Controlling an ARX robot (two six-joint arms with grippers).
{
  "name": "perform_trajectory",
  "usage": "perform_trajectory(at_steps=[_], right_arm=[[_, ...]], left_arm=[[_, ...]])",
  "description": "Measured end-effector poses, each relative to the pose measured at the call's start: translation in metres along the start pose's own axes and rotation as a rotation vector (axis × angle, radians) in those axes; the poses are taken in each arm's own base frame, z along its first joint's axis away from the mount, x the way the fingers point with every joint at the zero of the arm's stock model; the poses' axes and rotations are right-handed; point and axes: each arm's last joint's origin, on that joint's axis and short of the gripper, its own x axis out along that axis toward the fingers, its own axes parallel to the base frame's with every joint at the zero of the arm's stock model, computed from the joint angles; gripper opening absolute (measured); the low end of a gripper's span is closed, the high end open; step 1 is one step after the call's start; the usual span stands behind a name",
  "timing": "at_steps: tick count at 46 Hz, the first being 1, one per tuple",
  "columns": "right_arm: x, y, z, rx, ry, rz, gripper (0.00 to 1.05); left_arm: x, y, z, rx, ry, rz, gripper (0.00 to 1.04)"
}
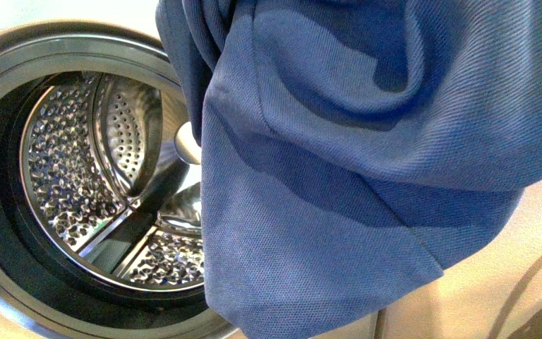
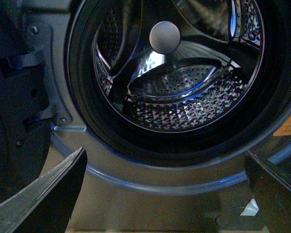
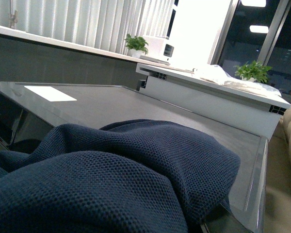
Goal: Put clothes into washing machine
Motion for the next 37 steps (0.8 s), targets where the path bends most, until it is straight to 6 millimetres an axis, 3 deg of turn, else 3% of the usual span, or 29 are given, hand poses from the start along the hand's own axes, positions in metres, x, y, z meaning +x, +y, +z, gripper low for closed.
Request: perform_trajectory(at_steps=[37], right_arm=[[0.0, 0.0, 0.0, 0.001, 0.0, 0.0, 0.06]], left_arm=[[0.0002, 0.0001, -0.0002, -0.004, 0.003, -0.016, 0.98]])
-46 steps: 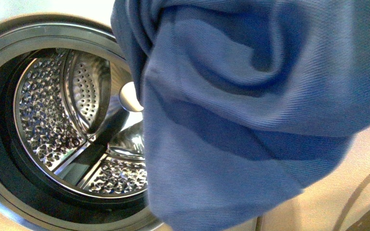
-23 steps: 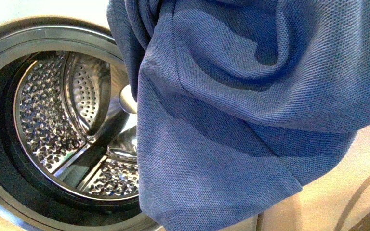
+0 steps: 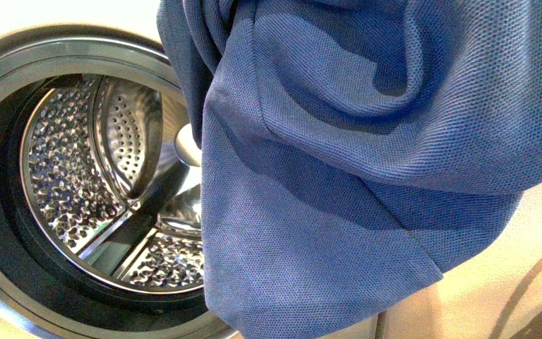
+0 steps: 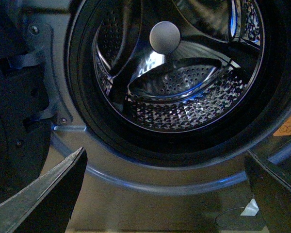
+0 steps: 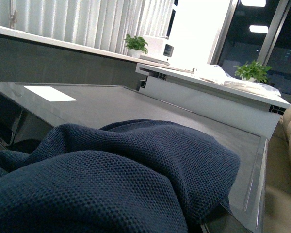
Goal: Put clothes into washing machine
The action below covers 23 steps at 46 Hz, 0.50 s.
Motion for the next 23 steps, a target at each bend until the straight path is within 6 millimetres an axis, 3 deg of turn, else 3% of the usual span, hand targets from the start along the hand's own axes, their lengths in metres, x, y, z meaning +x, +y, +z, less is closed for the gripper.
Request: perform_trajectory(at_steps=[6, 10, 18, 23], right_arm=[[0.0, 0.0, 0.0, 0.0, 0.0, -0.001, 0.06], [0.0, 0.0, 0.0, 0.0, 0.0, 0.001, 0.06], [0.0, 0.0, 0.0, 0.0, 0.0, 0.0, 0.06], [0.0, 0.0, 0.0, 0.0, 0.0, 0.0, 0.06]], left_arm=[[0.006, 0.004, 0.005, 0.001, 0.0, -0.208, 0.98], [0.014, 0.01, 0.02, 0.012, -0.021, -0.282, 0.98], [0.037, 0.024, 0.067, 0.05, -0.12, -0.414, 0.98], [0.057, 0.029, 0.106, 0.07, -0.184, -0.446, 0.98]])
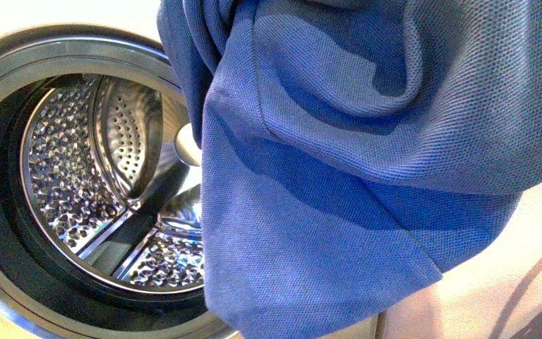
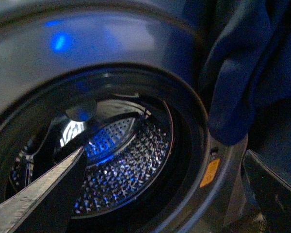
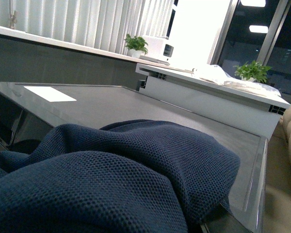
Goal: Put clothes into washing machine
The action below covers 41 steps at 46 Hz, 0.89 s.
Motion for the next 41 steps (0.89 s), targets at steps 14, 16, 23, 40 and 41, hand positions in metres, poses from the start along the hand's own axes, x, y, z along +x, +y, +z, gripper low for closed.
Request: perform_trajectory(at_steps=[14, 16, 23, 40, 41], right_arm=[[0.0, 0.0, 0.0, 0.0, 0.0, 0.0, 0.06], [0.0, 0.0, 0.0, 0.0, 0.0, 0.0, 0.06], [0.0, 0.0, 0.0, 0.0, 0.0, 0.0, 0.06], [0.0, 0.0, 0.0, 0.0, 0.0, 0.0, 0.06], [0.0, 0.0, 0.0, 0.0, 0.0, 0.0, 0.06]], left_arm=[[0.047, -0.004, 0.07, 0.006, -0.102, -0.1, 0.98], [0.053, -0.011, 0.081, 0.006, -0.116, -0.125, 0.98], [0.072, -0.038, 0.097, 0.01, -0.134, -0.232, 0.98], [0.103, -0.07, 0.11, 0.017, -0.141, -0.334, 0.98], [0.104, -0.071, 0.111, 0.017, -0.141, -0.335, 0.98]])
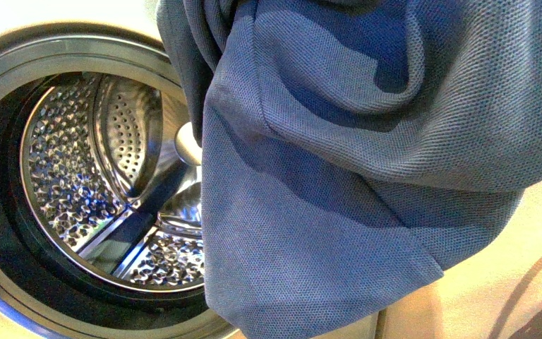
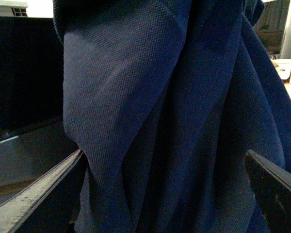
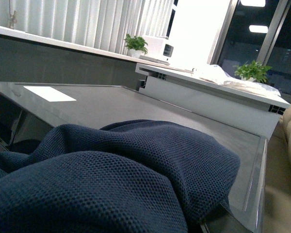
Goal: Put clothes into washing machine
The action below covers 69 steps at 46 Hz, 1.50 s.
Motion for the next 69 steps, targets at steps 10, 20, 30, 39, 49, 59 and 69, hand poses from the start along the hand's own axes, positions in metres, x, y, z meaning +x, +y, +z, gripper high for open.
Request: perform_trajectory(at_steps=[10, 20, 30, 39, 49, 59, 69], right_arm=[[0.0, 0.0, 0.0, 0.0, 0.0, 0.0, 0.06], [0.0, 0.0, 0.0, 0.0, 0.0, 0.0, 0.06], [0.0, 0.0, 0.0, 0.0, 0.0, 0.0, 0.06], [0.0, 0.0, 0.0, 0.0, 0.0, 0.0, 0.06], [0.0, 0.0, 0.0, 0.0, 0.0, -0.001, 0.06], [0.0, 0.0, 0.0, 0.0, 0.001, -0.003, 0.06], [0.0, 0.0, 0.0, 0.0, 0.001, -0.003, 0.06]], left_arm=[[0.018, -0.008, 0.007, -0.005, -0.014, -0.014, 0.98], [0.037, -0.025, 0.01, -0.064, -0.021, -0.045, 0.98], [0.054, -0.044, 0.01, -0.101, 0.024, -0.007, 0.98], [0.066, -0.053, 0.011, -0.114, 0.036, 0.032, 0.98], [0.077, -0.056, 0.013, -0.119, 0.04, 0.102, 0.98], [0.087, -0.064, 0.016, -0.125, 0.015, 0.196, 0.98], [0.097, -0.082, 0.016, -0.137, -0.022, 0.223, 0.98]])
